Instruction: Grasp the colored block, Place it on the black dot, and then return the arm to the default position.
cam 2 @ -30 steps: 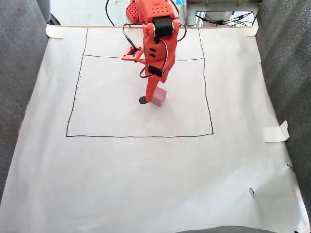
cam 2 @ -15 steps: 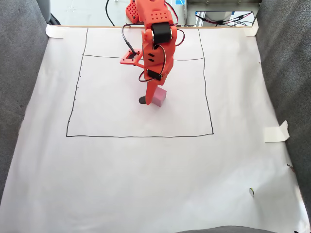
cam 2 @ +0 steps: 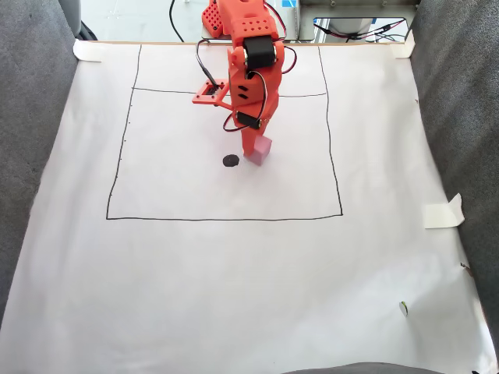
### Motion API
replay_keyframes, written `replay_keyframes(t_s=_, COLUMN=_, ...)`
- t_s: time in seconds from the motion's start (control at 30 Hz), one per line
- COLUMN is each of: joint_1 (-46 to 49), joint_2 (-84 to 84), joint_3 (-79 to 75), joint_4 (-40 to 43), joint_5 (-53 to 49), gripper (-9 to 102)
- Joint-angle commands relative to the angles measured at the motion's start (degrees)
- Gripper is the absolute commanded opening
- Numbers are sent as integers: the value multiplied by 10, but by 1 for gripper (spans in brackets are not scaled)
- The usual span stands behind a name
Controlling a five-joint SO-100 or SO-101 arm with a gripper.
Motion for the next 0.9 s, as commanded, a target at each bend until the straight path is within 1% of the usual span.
replay_keyframes(t_s=0.0, joint_1=5, joint_2=26, joint_3=-23, joint_4=11, joint_5=-2, gripper=0)
replay_keyframes(t_s=0.27, joint_1=8, joint_2=47, joint_3=-18, joint_4=19, joint_5=-4, gripper=0)
replay_keyframes(t_s=0.53, joint_1=24, joint_2=92, joint_3=-23, joint_4=4, joint_5=-11, gripper=0)
replay_keyframes(t_s=0.87, joint_1=61, joint_2=109, joint_3=-29, joint_4=-1, joint_5=21, gripper=0)
